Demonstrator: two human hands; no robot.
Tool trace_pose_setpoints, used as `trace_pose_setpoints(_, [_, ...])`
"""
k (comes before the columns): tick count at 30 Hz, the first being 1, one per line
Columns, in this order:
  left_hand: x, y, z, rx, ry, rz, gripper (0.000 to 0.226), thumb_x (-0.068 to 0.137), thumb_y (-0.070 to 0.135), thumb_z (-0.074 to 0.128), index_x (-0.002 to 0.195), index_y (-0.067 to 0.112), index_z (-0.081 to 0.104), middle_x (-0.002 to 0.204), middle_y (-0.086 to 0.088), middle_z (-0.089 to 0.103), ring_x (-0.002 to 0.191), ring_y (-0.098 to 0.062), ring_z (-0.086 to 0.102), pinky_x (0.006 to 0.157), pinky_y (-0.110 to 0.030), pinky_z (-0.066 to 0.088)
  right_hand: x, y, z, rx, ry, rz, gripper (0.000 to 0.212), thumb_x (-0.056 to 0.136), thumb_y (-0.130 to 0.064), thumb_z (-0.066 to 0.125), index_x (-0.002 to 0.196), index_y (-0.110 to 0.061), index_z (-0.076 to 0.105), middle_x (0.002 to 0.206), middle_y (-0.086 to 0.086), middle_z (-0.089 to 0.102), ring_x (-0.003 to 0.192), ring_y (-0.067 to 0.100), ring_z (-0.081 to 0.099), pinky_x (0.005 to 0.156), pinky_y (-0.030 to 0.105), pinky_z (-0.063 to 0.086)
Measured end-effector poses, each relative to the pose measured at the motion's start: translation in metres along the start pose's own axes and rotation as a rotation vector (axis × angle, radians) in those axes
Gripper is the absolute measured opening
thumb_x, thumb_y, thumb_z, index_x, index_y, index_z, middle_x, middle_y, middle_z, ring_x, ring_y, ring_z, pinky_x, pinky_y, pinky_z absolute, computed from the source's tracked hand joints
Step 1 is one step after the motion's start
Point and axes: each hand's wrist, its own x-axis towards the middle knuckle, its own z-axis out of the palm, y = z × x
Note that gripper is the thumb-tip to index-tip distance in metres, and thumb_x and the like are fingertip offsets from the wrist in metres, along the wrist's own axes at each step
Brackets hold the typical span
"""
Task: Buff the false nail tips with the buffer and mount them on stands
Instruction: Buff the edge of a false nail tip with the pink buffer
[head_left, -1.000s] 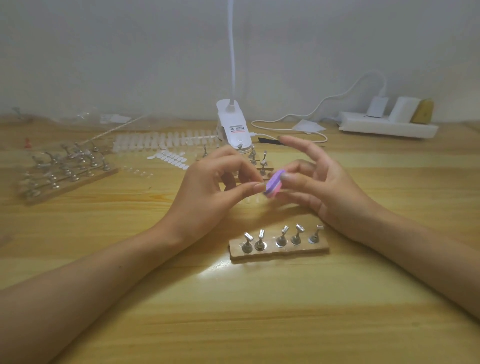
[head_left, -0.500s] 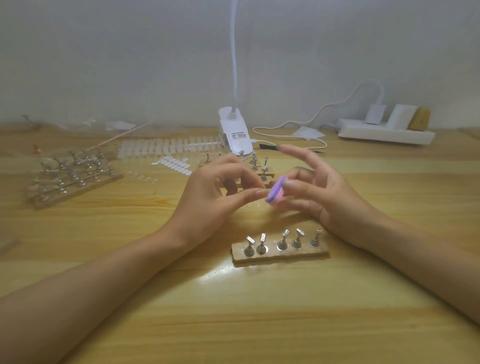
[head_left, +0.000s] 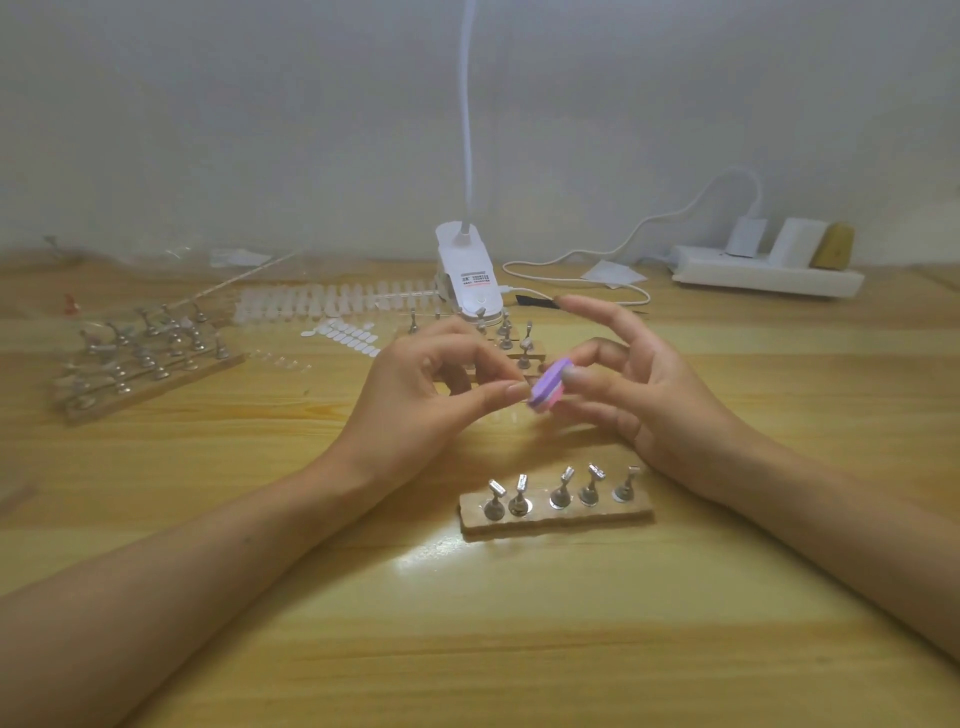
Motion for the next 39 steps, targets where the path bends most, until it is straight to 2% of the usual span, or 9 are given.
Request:
trace_pose_setpoints(2, [0.000,0.000,0.000,-0.032,-0.004,-0.016,0.011,0.072,0.030,0.077,0.076,0.020,0.076,0.080,0.006,0.065,0.066,-0.003,0.055,0.066,-0.017,0.046,-0.003,-0.001,0.002,-0.055,-0.135,0.006,0.068,0.085,-0.004,0.068,0.146,-0.024,0.044,0.094,0.008,0.067,0.092,0.031,0.073,0.082,0.038,0.060])
trace_pose_setpoints(6, [0.000,0.002,0.000,-0.051,-0.004,-0.034,0.009,0.071,0.031,0.077,0.075,0.023,0.075,0.079,0.005,0.066,0.066,-0.003,0.055,0.066,-0.017,0.046,0.000,0.000,0.001,0.001,0.013,-0.011,0.071,0.081,-0.007,0.068,0.146,-0.020,0.042,0.090,0.005,0.067,0.093,0.024,0.072,0.078,0.031,0.059])
trace_pose_setpoints(10, [0.000,0.002,-0.001,-0.021,-0.014,-0.028,0.010,0.073,0.029,0.079,0.076,0.020,0.077,0.080,0.002,0.067,0.066,-0.007,0.056,0.066,-0.019,0.046,-0.003,0.000,0.003,-0.046,-0.075,-0.032,0.069,0.083,-0.006,0.069,0.145,-0.024,0.044,0.094,0.007,0.066,0.092,0.027,0.072,0.082,0.035,0.059])
trace_pose_setpoints(16, [0.000,0.001,0.000,-0.093,-0.030,-0.076,0.016,0.068,0.034,0.077,0.074,0.020,0.077,0.074,0.006,0.063,0.066,-0.008,0.050,0.066,-0.015,0.043,0.000,-0.007,-0.010,-0.009,0.206,-0.077,0.060,0.080,-0.013,0.069,0.137,-0.016,0.050,0.097,0.009,0.068,0.097,0.025,0.073,0.082,0.027,0.058])
trace_pose_setpoints(22, [-0.001,0.007,-0.002,-0.266,-0.080,-0.193,0.008,0.068,0.033,0.077,0.068,0.025,0.075,0.075,0.007,0.073,0.071,0.000,0.065,0.066,-0.008,0.046,-0.009,-0.006,-0.005,-0.537,-0.053,-0.086,0.045,0.089,-0.008,0.072,0.128,-0.025,0.058,0.102,0.003,0.068,0.096,0.021,0.073,0.084,0.026,0.055])
trace_pose_setpoints(26, [0.000,0.010,-0.004,-0.267,-0.084,-0.229,0.010,0.065,0.038,0.077,0.066,0.028,0.075,0.076,0.006,0.074,0.069,0.002,0.063,0.064,-0.006,0.044,-0.013,-0.015,-0.003,-1.016,0.013,-0.437,0.039,0.084,-0.022,0.075,0.121,-0.025,0.062,0.114,-0.007,0.063,0.111,0.009,0.056,0.088,0.017,0.037])
trace_pose_setpoints(32, [-0.002,0.019,-0.004,-0.330,-0.123,-0.236,0.012,0.067,0.033,0.078,0.059,0.028,0.070,0.061,0.013,0.066,0.044,0.005,0.048,0.047,-0.003,0.034,-0.019,-0.030,0.015,-0.976,-0.036,-0.614,0.028,0.078,-0.025,0.078,0.105,-0.019,0.072,0.092,-0.001,0.071,0.091,0.016,0.063,0.079,0.011,0.038])
trace_pose_setpoints(36, [0.001,0.028,-0.006,-0.301,-0.161,-0.305,0.018,0.069,0.042,0.079,0.061,0.029,0.070,0.054,0.017,0.056,0.049,-0.007,0.028,0.045,-0.017,0.024,-0.022,-0.041,0.022,-0.959,0.011,-0.640,0.016,0.081,-0.027,0.076,0.095,-0.020,0.072,0.085,-0.002,0.071,0.083,0.010,0.059,0.077,0.014,0.038])
trace_pose_setpoints(39, [0.004,0.039,-0.009,-0.302,-0.173,-0.259,0.020,0.073,0.044,0.074,0.063,0.028,0.070,0.056,0.018,0.053,0.049,-0.002,0.035,0.047,-0.016,0.026,-0.023,-0.053,0.026,-0.931,0.051,-0.631,0.012,0.082,-0.028,0.077,0.090,-0.020,0.072,0.082,-0.006,0.069,0.080,0.008,0.056,0.072,0.020,0.037])
